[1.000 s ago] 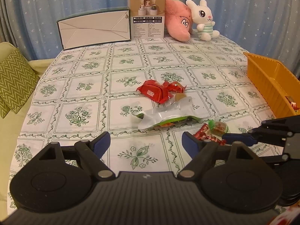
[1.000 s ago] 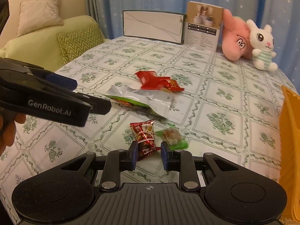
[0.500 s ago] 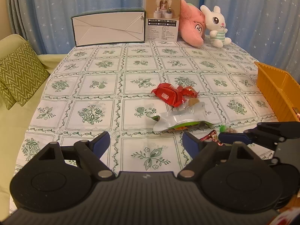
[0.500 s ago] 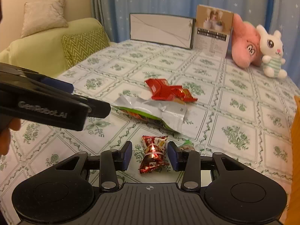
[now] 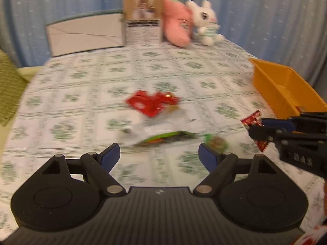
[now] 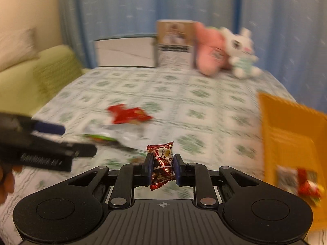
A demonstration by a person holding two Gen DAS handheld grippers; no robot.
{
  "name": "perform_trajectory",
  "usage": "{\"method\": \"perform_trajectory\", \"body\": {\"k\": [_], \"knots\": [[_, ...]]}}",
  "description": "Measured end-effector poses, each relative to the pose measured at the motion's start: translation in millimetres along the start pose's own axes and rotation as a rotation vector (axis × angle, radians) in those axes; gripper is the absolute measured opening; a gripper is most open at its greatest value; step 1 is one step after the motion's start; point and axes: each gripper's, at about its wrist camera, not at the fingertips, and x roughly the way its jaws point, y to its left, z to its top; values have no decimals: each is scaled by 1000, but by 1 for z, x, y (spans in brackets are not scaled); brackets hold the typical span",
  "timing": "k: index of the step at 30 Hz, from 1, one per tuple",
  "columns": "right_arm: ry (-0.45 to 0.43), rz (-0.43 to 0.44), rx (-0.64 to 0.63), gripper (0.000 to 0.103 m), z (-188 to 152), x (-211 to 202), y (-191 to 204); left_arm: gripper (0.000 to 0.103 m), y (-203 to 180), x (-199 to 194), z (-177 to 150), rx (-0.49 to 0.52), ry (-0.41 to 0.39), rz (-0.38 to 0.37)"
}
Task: Organize snacks
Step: 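Grasp the green-wrapped candy with the left tool while the right tool holds its candy, then carry both candies into the orange tray and open both tools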
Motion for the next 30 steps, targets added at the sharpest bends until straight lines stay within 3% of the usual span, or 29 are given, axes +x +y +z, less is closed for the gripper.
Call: {"method": "perform_trajectory", "body": {"k": [4,9,15,17,20,30], "knots": [[12,-30,48,21,0,1,-15,72,-25,15,4,47,30,-82],[-13,-49,92,21,2,-6,-29,64,-49,37,5,124,47,-107],[-12,-35,132,21,3,-6,-35,43,-62,57,5,218,37,-100],[-12,-33,137,21,3,-6,-36,29,-63,59,6,223,37,-119],[-16,-32,148,21,3,-7,-37,24,-67,56,5,230,50,-109],[-30,-35,155,21,4,-16,-36,22,-60,27,3,129,29,-83]]}}
